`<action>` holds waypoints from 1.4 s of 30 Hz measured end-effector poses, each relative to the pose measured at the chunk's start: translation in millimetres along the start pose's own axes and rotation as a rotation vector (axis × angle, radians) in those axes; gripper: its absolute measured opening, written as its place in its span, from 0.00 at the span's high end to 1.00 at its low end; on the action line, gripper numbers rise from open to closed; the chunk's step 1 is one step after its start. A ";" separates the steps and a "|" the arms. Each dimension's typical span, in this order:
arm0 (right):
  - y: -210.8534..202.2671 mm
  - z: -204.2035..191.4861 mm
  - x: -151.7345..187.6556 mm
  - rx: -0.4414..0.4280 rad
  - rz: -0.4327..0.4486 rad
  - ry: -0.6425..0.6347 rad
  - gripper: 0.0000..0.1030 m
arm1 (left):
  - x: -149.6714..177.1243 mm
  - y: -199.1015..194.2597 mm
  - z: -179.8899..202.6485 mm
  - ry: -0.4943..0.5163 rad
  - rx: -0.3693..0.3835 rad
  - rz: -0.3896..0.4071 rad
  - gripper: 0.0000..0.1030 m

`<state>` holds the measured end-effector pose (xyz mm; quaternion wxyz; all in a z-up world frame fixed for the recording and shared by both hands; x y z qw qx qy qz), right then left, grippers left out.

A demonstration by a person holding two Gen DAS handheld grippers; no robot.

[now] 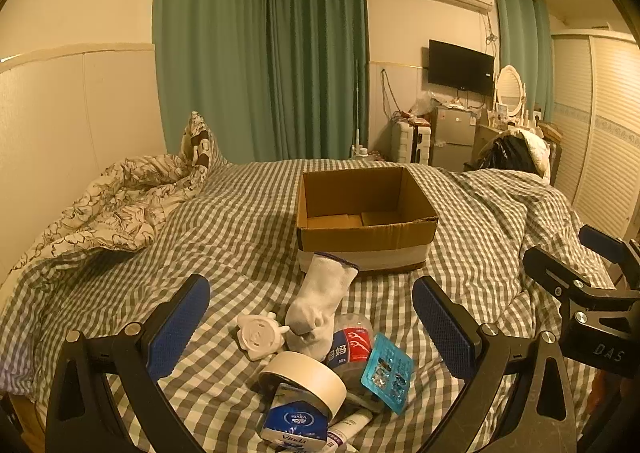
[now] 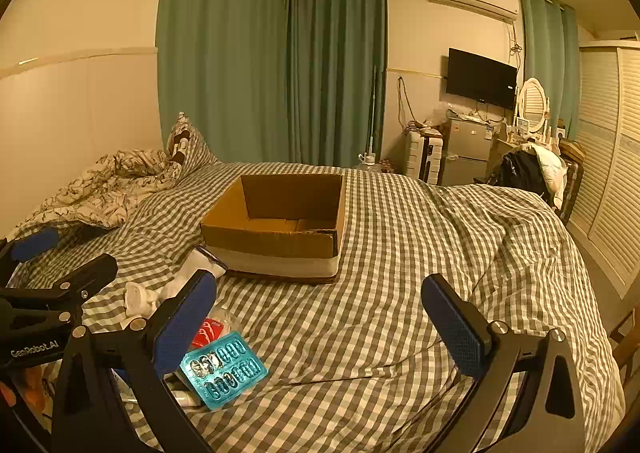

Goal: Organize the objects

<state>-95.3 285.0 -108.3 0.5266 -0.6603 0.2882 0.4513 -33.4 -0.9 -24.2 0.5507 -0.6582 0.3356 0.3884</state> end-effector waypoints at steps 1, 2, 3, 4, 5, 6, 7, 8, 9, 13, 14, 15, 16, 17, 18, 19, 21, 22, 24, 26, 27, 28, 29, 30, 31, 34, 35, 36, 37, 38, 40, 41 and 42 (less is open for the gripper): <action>0.3 -0.4 0.1 -0.001 -0.001 -0.001 0.00 | 0.4 0.2 -0.4 -0.002 0.000 -0.002 0.00; 0.5 -0.7 0.2 -0.001 -0.003 -0.002 0.00 | 0.5 0.6 -1.4 -0.004 -0.001 -0.004 0.00; 0.6 -1.4 0.4 0.000 -0.005 -0.004 0.00 | 0.6 1.0 -1.9 -0.006 -0.003 -0.006 0.00; 0.9 -1.9 0.6 0.001 -0.006 -0.006 0.00 | -0.5 1.5 -2.6 -0.007 -0.004 -0.008 0.00; 1.2 -2.4 0.8 0.003 -0.010 -0.007 0.00 | -0.4 1.8 -2.8 -0.008 -0.004 -0.010 0.00; 1.4 -2.7 0.9 0.002 -0.011 -0.008 0.00 | -0.7 2.4 -3.6 -0.009 -0.004 -0.012 0.00; 1.2 -2.8 1.1 0.001 -0.011 -0.008 0.00 | -0.5 2.4 -3.7 -0.009 -0.005 -0.013 0.00; 1.4 -2.7 1.1 0.000 -0.012 -0.008 0.00 | -0.9 2.7 -4.2 -0.008 -0.006 -0.013 0.00; 1.7 -2.6 0.9 -0.001 -0.014 -0.008 0.00 | -0.8 2.7 -4.2 -0.007 -0.006 -0.013 0.00; 1.6 -2.5 0.7 -0.005 -0.014 -0.008 0.00 | -0.9 2.8 -4.4 -0.009 -0.004 -0.012 0.00; 2.1 -3.5 0.3 -0.005 -0.014 -0.009 0.00 | -1.1 2.7 -4.0 -0.009 -0.005 -0.012 0.00; 2.1 -4.0 0.0 -0.007 -0.014 -0.010 0.00 | -1.1 2.7 -4.0 -0.009 -0.006 -0.013 0.00; 1.9 -4.1 -0.1 -0.008 -0.013 -0.012 0.00 | -1.7 3.0 -4.2 -0.009 -0.005 -0.013 0.00; 1.7 -4.5 -0.3 -0.006 -0.012 -0.015 0.00 | -1.5 2.9 -4.1 -0.009 -0.005 -0.014 0.00; 1.1 -5.4 -0.3 -0.009 -0.010 -0.017 0.00 | -1.5 3.1 -4.2 -0.011 -0.004 -0.015 0.00; 0.5 -6.0 -0.7 -0.014 -0.006 -0.018 0.00 | -1.1 2.7 -3.4 -0.011 -0.004 -0.014 0.00; -2.4 -7.0 -2.3 -0.025 0.008 -0.016 0.00 | -1.4 2.5 -4.0 -0.017 0.001 -0.016 0.00; -3.0 -7.8 -3.0 -0.027 0.011 -0.017 0.00 | -1.4 2.3 -4.5 -0.019 0.003 -0.017 0.00; -4.2 -10.0 -4.6 -0.025 0.017 -0.027 0.00 | -2.1 1.7 -5.2 -0.020 0.004 -0.014 0.00; -5.7 -11.6 -5.5 -0.028 0.023 -0.032 0.00 | -2.6 0.9 -5.7 -0.018 0.002 -0.012 0.00; -6.9 -12.3 -5.9 -0.031 0.028 -0.033 0.00 | -2.5 0.5 -5.6 -0.017 0.003 -0.013 0.00; -8.1 -13.1 -6.4 -0.035 0.033 -0.032 0.00 | -2.4 0.3 -5.7 -0.018 0.004 -0.013 0.00; -9.0 -13.7 -6.9 -0.038 0.036 -0.032 0.00 | -2.5 -0.2 -5.8 -0.017 0.005 -0.013 0.00; -9.9 -14.3 -7.7 -0.040 0.038 -0.033 0.00 | -2.8 -0.2 -5.7 -0.016 0.004 -0.013 0.00; -10.6 -15.0 -8.4 -0.040 0.038 -0.033 0.00 | -2.7 -0.9 -6.5 -0.014 0.005 -0.012 0.00; -12.3 -17.6 -8.8 -0.048 0.033 -0.037 0.00 | 0.4 -3.0 -8.7 -0.004 0.007 -0.014 0.00; -12.7 -18.6 -8.6 -0.054 0.031 -0.039 0.00 | 2.4 -2.4 -10.3 0.002 0.002 -0.019 0.00; -13.2 -19.6 -7.9 -0.060 0.028 -0.041 0.00 | 5.2 -0.9 -12.2 0.010 -0.006 -0.028 0.00; -13.1 -20.5 -6.8 -0.063 0.025 -0.044 0.00 | 8.4 0.4 -14.1 0.016 -0.015 -0.039 0.00; -13.0 -21.0 -5.5 -0.066 0.020 -0.048 0.00 | 13.4 2.6 -17.3 0.020 -0.026 -0.055 0.00; -10.9 -22.3 -1.0 -0.072 0.004 -0.056 0.00 | 25.2 11.3 -23.8 0.022 -0.043 -0.100 0.00; -8.6 -22.9 2.0 -0.076 -0.006 -0.058 0.00 | 31.4 16.5 -27.0 0.020 -0.050 -0.126 0.00; -5.1 -23.5 6.2 -0.081 -0.020 -0.060 0.00 | 37.2 20.8 -29.3 0.016 -0.058 -0.148 0.00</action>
Point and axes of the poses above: each gripper's, at about its wrist camera, not at the fingertips, and y roughly the way its jaws point, z to its right, x to its underside, the point moved 4 cm from there along y, roughly the way its jaws point, and after that the axes turned 8 degrees about -x, right-handed, at the moved point
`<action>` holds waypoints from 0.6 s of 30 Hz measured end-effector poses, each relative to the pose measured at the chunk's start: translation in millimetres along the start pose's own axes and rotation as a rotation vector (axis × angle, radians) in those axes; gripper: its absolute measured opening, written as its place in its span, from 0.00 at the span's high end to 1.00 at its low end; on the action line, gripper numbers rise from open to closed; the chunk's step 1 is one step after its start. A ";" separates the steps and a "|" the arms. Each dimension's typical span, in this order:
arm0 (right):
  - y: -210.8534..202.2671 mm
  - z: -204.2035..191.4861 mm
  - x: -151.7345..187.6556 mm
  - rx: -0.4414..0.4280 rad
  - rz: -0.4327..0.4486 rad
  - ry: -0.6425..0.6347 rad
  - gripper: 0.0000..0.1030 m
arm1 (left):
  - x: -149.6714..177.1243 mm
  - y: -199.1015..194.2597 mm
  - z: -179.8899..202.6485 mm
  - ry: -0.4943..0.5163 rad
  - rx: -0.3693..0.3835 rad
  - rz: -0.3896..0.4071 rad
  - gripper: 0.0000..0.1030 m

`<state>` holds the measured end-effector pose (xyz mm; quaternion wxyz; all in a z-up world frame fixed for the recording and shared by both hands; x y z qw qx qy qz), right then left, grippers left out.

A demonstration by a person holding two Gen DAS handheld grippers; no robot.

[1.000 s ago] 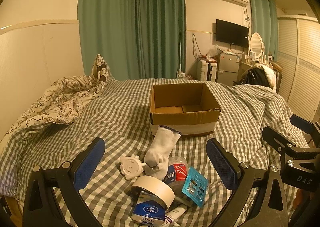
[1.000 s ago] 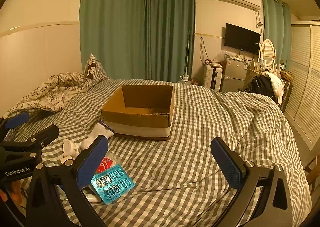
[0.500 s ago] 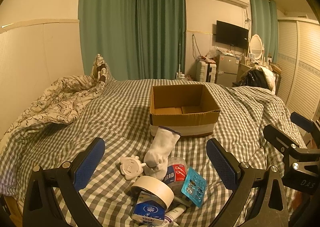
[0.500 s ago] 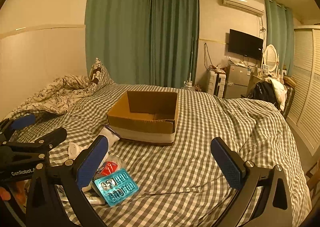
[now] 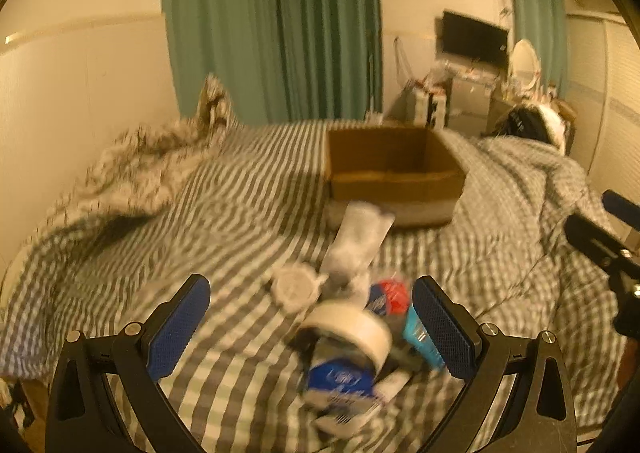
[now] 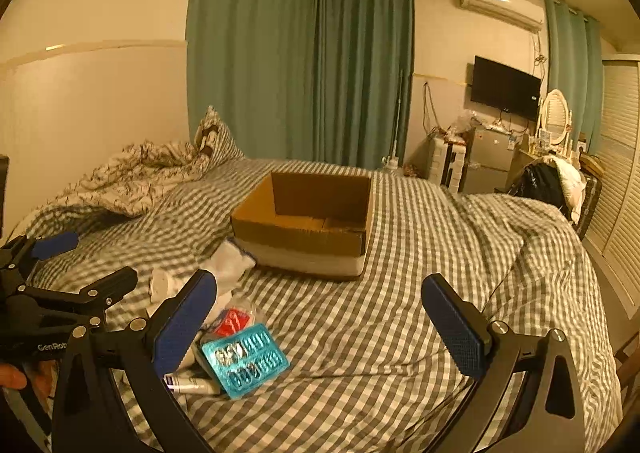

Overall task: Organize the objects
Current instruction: 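Grasp the blue Vinda tissue pack with the left tool while the right tool grasps the teal blister pack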

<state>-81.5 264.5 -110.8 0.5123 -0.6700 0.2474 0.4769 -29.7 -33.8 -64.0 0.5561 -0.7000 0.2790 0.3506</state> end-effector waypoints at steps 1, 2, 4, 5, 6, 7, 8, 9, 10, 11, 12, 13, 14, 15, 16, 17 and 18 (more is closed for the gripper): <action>3.3 -1.0 4.3 -0.005 -0.011 -0.002 0.00 | 5.0 6.3 -2.8 -0.004 -0.004 -0.024 0.00; 7.9 -2.1 9.3 -0.011 -0.028 -0.005 0.00 | 10.9 13.8 -4.5 -0.007 -0.003 -0.055 0.00; 19.5 -4.6 21.6 -0.021 -0.074 -0.018 0.00 | 20.6 26.3 -6.1 -0.009 0.002 -0.105 0.00; 28.1 -7.1 30.5 -0.025 -0.107 -0.031 0.00 | 26.2 33.3 -6.1 -0.006 0.009 -0.137 0.00; 34.2 -7.7 36.3 -0.028 -0.129 -0.040 0.00 | 32.1 39.0 -5.1 0.000 0.019 -0.169 0.00; 39.5 -9.3 42.5 -0.032 -0.149 -0.048 0.00 | 38.5 43.4 -3.2 0.009 0.033 -0.200 0.00; 46.6 -11.6 50.4 -0.041 -0.176 -0.056 0.00 | 43.2 45.4 -0.9 0.017 0.043 -0.219 0.00; 51.0 -12.6 55.9 -0.050 -0.193 -0.058 0.00 | 47.0 46.2 3.2 0.031 0.045 -0.229 0.00; 55.1 -13.7 61.0 -0.059 -0.209 -0.059 0.00 | 51.0 46.3 7.2 0.061 0.034 -0.229 0.00; 58.9 -13.3 65.4 -0.065 -0.223 -0.057 0.00 | 53.6 45.5 11.6 0.088 0.024 -0.227 0.00; 63.9 -11.6 70.3 -0.070 -0.238 -0.053 0.00 | 55.7 45.3 14.5 0.109 0.019 -0.230 0.00; 66.6 -10.4 73.6 -0.075 -0.246 -0.048 0.00 | 58.3 45.0 17.6 0.126 0.017 -0.230 0.00; 69.2 -8.7 76.2 -0.081 -0.255 -0.041 0.00 | 59.7 44.1 20.1 0.138 0.023 -0.234 0.00; 71.9 -7.1 78.3 -0.086 -0.263 -0.036 0.00 | 61.4 44.2 22.2 0.152 0.029 -0.238 0.02; 74.9 -6.2 80.1 -0.087 -0.267 -0.034 0.00 | 63.2 44.0 25.4 0.171 0.031 -0.241 0.09; 76.6 -4.1 81.3 -0.086 -0.273 -0.031 0.00 | 64.6 44.0 27.8 0.189 0.029 -0.244 0.14; 78.1 -2.2 82.7 -0.086 -0.277 -0.027 0.00 | 66.6 44.5 30.5 0.209 0.034 -0.250 0.26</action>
Point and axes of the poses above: each gripper's, at about its wrist camera, not at the fingertips, and y roughly the way its jaws point, z to its right, x to its underside, the point moved 4 cm from there along y, roughly the way its jaws point, and after that the axes turned 8 degrees about -x, right-handed, at the moved point
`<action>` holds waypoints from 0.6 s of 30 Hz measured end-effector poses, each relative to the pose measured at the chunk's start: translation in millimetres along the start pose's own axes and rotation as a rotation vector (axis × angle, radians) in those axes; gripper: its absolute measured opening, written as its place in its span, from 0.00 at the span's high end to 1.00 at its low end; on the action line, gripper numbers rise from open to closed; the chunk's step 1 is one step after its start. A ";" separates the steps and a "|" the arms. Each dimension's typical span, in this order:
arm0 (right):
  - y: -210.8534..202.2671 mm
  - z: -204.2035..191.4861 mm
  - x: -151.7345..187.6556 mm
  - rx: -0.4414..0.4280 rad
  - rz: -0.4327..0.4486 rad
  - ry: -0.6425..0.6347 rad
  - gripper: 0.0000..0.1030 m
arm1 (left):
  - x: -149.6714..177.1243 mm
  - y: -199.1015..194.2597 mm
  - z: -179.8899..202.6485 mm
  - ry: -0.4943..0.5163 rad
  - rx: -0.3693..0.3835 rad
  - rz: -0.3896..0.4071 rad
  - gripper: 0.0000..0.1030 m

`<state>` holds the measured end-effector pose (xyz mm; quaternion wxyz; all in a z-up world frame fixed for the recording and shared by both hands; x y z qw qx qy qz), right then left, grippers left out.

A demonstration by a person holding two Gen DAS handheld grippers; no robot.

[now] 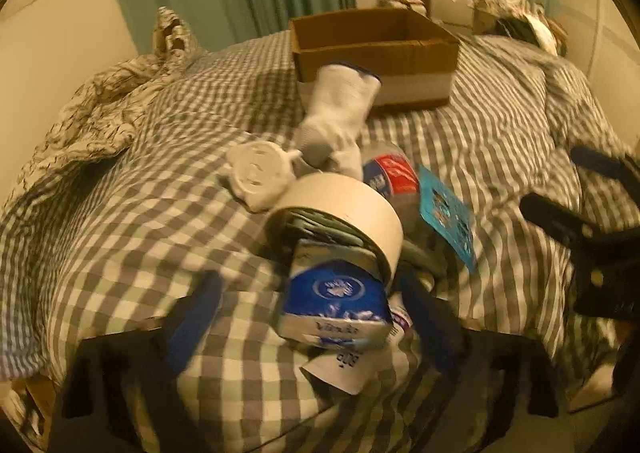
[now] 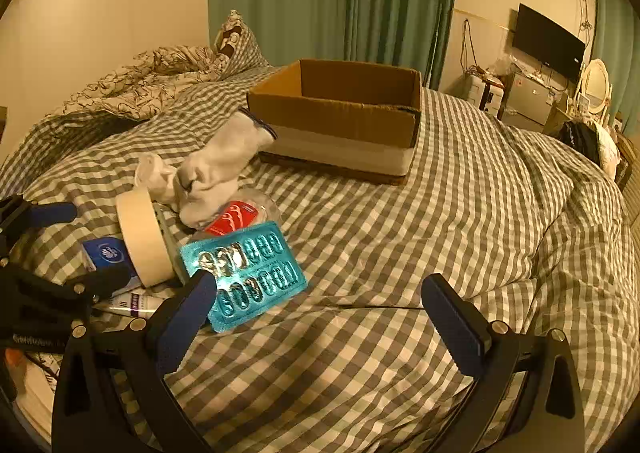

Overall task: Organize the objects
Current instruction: 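Grasp the blue Vinda tissue pack with the left tool while the right tool grasps the teal blister pack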

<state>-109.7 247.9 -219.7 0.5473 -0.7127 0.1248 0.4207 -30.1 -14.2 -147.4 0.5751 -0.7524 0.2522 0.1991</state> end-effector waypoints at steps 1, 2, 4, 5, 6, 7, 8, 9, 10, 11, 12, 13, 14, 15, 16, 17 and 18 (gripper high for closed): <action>1.8 1.3 0.7 -0.002 -0.002 0.003 0.00 | 1.1 2.7 3.1 0.018 0.006 -0.007 0.32; 2.8 2.6 1.5 -0.004 -0.003 0.007 0.00 | 1.7 6.2 5.8 0.032 0.015 -0.014 0.33; 3.9 3.7 2.6 -0.011 -0.006 0.014 0.00 | 3.2 13.6 9.1 0.049 0.013 -0.019 0.38; 4.4 4.0 3.3 -0.014 -0.008 0.016 0.00 | 3.6 15.2 10.8 0.057 0.015 -0.016 0.42; 5.6 3.9 3.7 -0.019 -0.011 0.016 0.00 | 3.5 16.0 11.4 0.059 0.023 -0.017 0.49; 6.3 3.5 4.3 -0.024 -0.014 0.014 0.00 | 2.9 15.2 11.1 0.054 0.028 -0.015 0.49; 7.0 2.2 4.8 -0.028 -0.019 0.010 0.00 | 1.7 13.8 10.5 0.051 0.037 -0.012 0.49; 7.8 0.4 4.6 -0.031 -0.023 0.007 0.00 | 0.2 10.8 9.0 0.050 0.043 -0.006 0.49; 9.2 -1.8 5.2 -0.037 -0.032 0.000 0.00 | -2.0 7.7 7.2 0.050 0.042 0.005 0.49; 11.7 -4.9 5.8 -0.047 -0.045 -0.009 0.00 | -5.1 4.7 4.8 0.049 0.034 0.016 0.49; 15.2 -9.7 6.5 -0.055 -0.062 -0.022 0.00 | -7.1 1.2 2.4 0.046 0.027 0.026 0.49; 18.4 -15.1 6.9 -0.056 -0.072 -0.037 0.00 | -9.4 -2.7 -0.7 0.041 0.023 0.036 0.49; 22.8 -21.4 7.3 -0.058 -0.085 -0.054 0.00 | -11.1 -3.8 -3.4 0.036 0.029 0.037 0.49; 26.6 -26.6 8.4 -0.060 -0.095 -0.066 0.00 | -12.1 -4.2 -6.2 0.026 0.037 0.035 0.49; 31.5 -32.7 8.3 -0.062 -0.105 -0.080 0.00 | -12.3 -4.0 -8.8 0.015 0.046 0.031 0.49; 36.9 -39.0 7.8 -0.063 -0.111 -0.091 0.00 | -12.2 -3.7 -9.8 0.012 0.048 0.028 0.49; 41.4 -43.7 7.2 -0.063 -0.118 -0.098 0.01 | -11.9 -3.5 -10.8 0.012 0.050 0.028 0.49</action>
Point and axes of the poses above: each gripper's, at about its wrist camera, not at the fingertips, and y roughly the way its jaws point, z to its right, x to its underside, the point moved 4 cm from there along y, roughly the way its jaws point, and after that the axes turned 8 degrees about -x, right-handed, at the moved point
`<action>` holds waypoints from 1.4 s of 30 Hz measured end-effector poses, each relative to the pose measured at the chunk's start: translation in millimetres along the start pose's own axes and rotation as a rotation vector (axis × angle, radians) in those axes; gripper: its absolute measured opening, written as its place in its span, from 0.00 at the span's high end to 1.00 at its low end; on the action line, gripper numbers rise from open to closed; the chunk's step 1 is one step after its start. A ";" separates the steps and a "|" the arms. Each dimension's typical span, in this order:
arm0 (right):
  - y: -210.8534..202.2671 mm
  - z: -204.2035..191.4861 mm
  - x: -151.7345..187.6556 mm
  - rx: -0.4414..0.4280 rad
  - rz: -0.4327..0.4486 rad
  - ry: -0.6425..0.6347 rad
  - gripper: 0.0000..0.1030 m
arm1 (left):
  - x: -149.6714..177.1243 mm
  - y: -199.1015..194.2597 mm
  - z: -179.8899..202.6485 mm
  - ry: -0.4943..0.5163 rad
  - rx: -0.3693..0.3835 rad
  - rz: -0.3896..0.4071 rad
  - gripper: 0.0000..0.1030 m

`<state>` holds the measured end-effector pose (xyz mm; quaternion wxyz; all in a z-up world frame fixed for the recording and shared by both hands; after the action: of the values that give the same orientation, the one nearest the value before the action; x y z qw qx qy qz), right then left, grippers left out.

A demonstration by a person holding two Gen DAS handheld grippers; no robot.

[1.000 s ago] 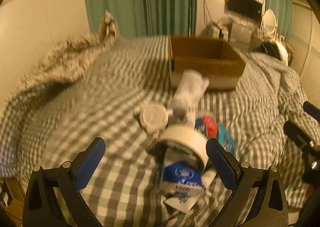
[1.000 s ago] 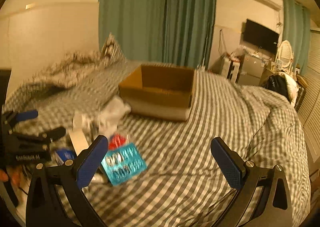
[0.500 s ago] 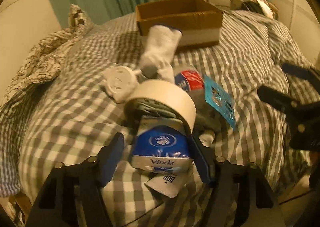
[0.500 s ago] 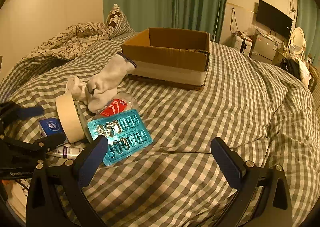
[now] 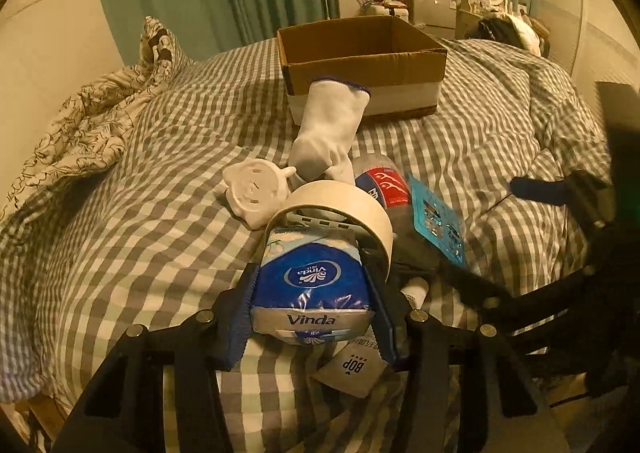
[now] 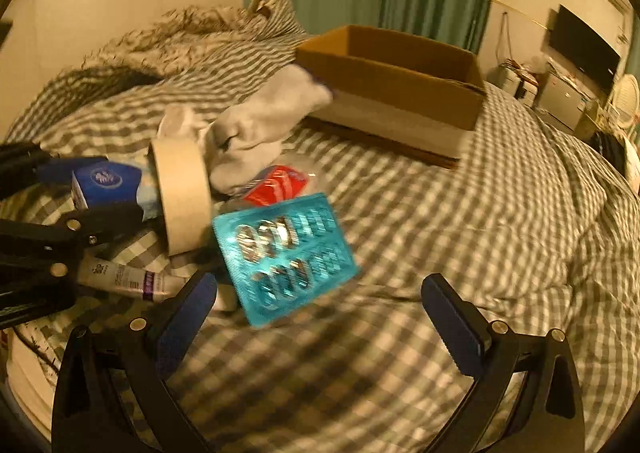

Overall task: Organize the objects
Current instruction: 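Grasp the blue Vinda tissue pack with the left tool while the right tool grasps the teal blister pack, then carry both items over the cardboard box and open both tools to drop them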

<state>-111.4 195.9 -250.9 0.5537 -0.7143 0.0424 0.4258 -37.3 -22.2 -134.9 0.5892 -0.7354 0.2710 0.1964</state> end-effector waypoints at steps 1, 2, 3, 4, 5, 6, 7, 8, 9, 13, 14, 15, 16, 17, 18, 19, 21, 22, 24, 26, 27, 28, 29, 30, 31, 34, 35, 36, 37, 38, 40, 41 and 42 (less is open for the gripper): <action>3.7 -3.5 -1.3 -0.001 -0.006 -0.006 0.03 | 0.2 -0.4 0.1 0.001 0.002 0.001 0.49; 7.4 -6.7 -2.7 -0.001 -0.011 -0.012 0.05 | 0.4 -0.8 -0.2 0.000 0.006 0.003 0.49; 12.1 -9.8 -3.7 0.000 -0.018 -0.017 0.10 | 0.4 -1.6 -0.3 -0.001 0.009 0.004 0.49; 14.9 -11.1 -4.2 0.001 -0.024 -0.018 0.18 | 0.3 -1.7 -1.3 -0.003 0.012 0.004 0.49; 19.4 -11.8 -4.4 0.004 -0.036 -0.014 0.23 | 0.5 -1.7 -1.8 -0.006 0.015 0.004 0.49; 21.1 -11.7 -3.6 0.003 -0.043 -0.010 0.31 | 0.9 -2.0 -2.6 -0.008 0.017 0.003 0.49; 21.6 -11.1 -2.6 0.000 -0.048 -0.007 0.37 | 1.1 -2.0 -2.7 -0.009 0.019 0.002 0.49; 21.3 -10.5 -1.8 0.000 -0.050 -0.006 0.41 | 1.0 -2.0 -1.9 -0.009 0.020 0.002 0.49; 20.0 -10.1 -1.0 0.002 -0.050 -0.006 0.48 | 1.0 -2.4 -0.8 -0.009 0.021 0.003 0.49; 12.3 -9.8 -0.4 0.003 -0.049 -0.013 0.77 | 1.0 -5.3 5.1 -0.007 0.042 0.006 0.49; 9.2 -9.8 0.1 0.007 -0.046 -0.018 0.78 | 0.6 -7.1 6.9 -0.004 0.045 0.009 0.49; 6.0 -8.7 0.4 0.006 -0.043 -0.021 0.81 | 0.3 -9.1 8.8 -0.002 0.047 0.013 0.49; 2.2 -8.5 0.4 0.004 -0.035 -0.021 0.85 | -0.4 -11.8 10.0 0.001 0.045 0.018 0.49; -0.8 -7.6 -0.2 0.004 -0.027 -0.021 0.87 | -1.0 -14.0 11.0 0.004 0.040 0.023 0.49; -6.1 -6.8 -0.7 0.007 -0.012 -0.020 0.90 | -1.7 -15.8 11.2 0.004 0.035 0.028 0.49; -10.5 -6.1 -1.1 0.009 -0.001 -0.018 0.93 | -2.6 -18.4 11.4 0.004 0.032 0.032 0.49; -21.4 -4.0 -4.5 0.017 0.022 -0.014 0.94 | -4.7 -24.5 11.2 0.001 0.025 0.044 0.49; -26.0 -2.6 -5.8 0.020 0.033 -0.010 0.94 | -5.6 -26.5 10.5 0.001 0.022 0.048 0.49; -37.4 3.1 -8.0 0.022 0.056 0.003 0.94 | -9.1 -33.3 8.6 0.002 0.013 0.064 0.49; -48.4 8.2 -10.2 0.028 0.079 0.015 0.94 | -13.4 -42.7 6.3 -0.001 0.010 0.086 0.49; -55.2 10.8 -12.2 0.036 0.093 0.019 0.94 | -15.2 -46.4 4.4 -0.003 0.011 0.095 0.49; -60.2 13.5 -14.6 0.040 0.104 0.023 0.94 | -17.5 -50.6 3.1 -0.006 0.008 0.104 0.49; -68.0 16.8 -17.6 0.040 0.121 0.030 0.94 | -20.2 -54.2 1.6 -0.007 0.006 0.112 0.49; -73.9 17.5 -18.8 0.040 0.133 0.035 0.94 | -23.4 -57.8 0.5 -0.007 0.006 0.122 0.49; -79.2 18.0 -22.3 0.043 0.145 0.036 0.94 | -27.4 -60.9 -0.8 -0.011 0.009 0.131 0.49; -97.1 22.1 -32.6 0.057 0.185 0.027 0.94 | -45.5 -69.4 -3.0 -0.031 0.043 0.159 0.49; -101.8 23.9 -36.9 0.054 0.196 0.027 0.94 | -52.7 -71.5 -3.5 -0.038 0.055 0.171 0.49; -106.7 26.3 -42.6 0.047 0.209 0.029 0.94 | -59.1 -73.9 -3.8 -0.041 0.062 0.183 0.49; -110.7 28.3 -49.6 0.033 0.219 0.033 0.94 | -68.1 -76.5 -2.8 -0.037 0.065 0.200 0.49; -112.9 30.4 -53.7 0.026 0.225 0.035 0.94 | -78.0 -79.1 -0.8 -0.028 0.057 0.219 0.49; -119.3 35.2 -68.2 0.031 0.251 0.030 0.94 | -99.0 -80.9 0.7 -0.018 0.054 0.251 0.49; -121.8 38.1 -76.3 0.036 0.263 0.025 0.94 | -113.3 -80.7 1.2 -0.023 0.071 0.266 0.49; -124.8 41.2 -85.8 0.035 0.277 0.021 0.94 | -125.6 -79.8 0.4 -0.030 0.087 0.275 0.49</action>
<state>-122.6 242.5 -101.4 0.5015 -0.6964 0.1539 0.4897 -84.5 11.9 2.1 0.5918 -0.6622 0.3687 0.2743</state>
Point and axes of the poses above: each gripper's, at about its wrist camera, not at the fingertips, and y roughly the way its jaws point, z to its right, x to its underside, the point moved 4 cm from there along y, roughly the way its jaws point, and after that the axes turned 8 degrees about -x, right-handed, at the moved point
